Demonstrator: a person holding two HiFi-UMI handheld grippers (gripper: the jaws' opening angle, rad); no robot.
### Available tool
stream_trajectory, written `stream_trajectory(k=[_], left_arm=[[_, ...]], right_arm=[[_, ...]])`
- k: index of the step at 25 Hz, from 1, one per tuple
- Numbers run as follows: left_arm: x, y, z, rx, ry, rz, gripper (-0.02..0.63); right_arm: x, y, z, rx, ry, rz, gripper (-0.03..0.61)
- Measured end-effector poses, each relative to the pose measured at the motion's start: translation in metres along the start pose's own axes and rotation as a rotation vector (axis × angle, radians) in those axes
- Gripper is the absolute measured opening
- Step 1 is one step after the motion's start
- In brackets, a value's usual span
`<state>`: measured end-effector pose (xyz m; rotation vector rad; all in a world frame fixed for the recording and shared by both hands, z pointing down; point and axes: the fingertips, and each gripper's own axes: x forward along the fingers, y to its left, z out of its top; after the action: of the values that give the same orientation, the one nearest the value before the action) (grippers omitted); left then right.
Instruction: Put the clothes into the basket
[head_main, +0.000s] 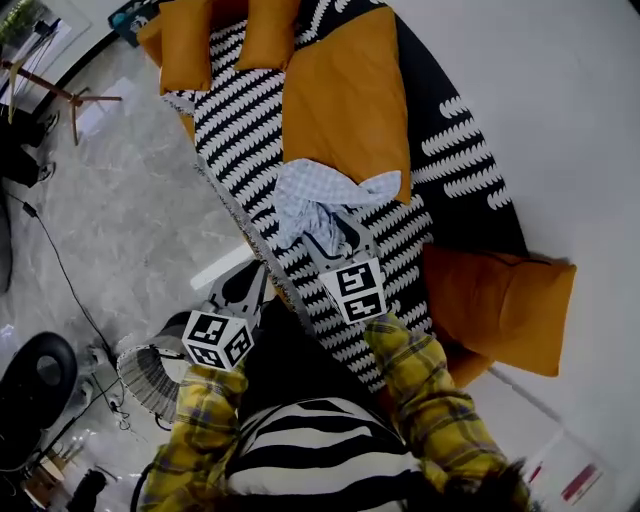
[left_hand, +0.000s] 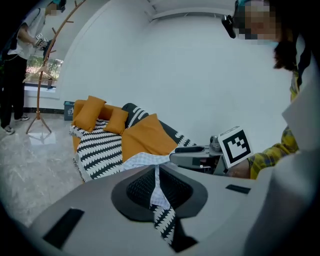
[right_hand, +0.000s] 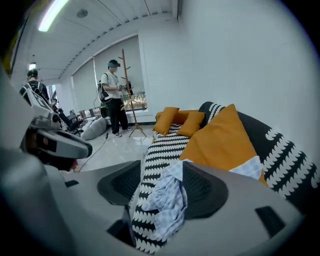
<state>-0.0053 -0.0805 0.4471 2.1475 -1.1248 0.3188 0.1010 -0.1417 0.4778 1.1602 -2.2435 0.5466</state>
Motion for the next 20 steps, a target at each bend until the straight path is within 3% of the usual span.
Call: stream_trajectory(k=[7,13,20], left_arm=[[0.018,0.053,0.000,-0.072,0.047,0.033,0.020],[0.053,0.087,0.005,-0.105,0.074,0.040,0.020],[0.064,0.085,-0.006,-0.180,0.129,0.036,0.020]], right_arm=[[0.057,-0.038,0.002,0.036,0.068,-0.103,0.299],[0.116,-0.059,-0.010,0.043,0.172,-0.107,0.341],[0.147,-0.060,-0.075,0.109,0.348,-0.066,0.365]])
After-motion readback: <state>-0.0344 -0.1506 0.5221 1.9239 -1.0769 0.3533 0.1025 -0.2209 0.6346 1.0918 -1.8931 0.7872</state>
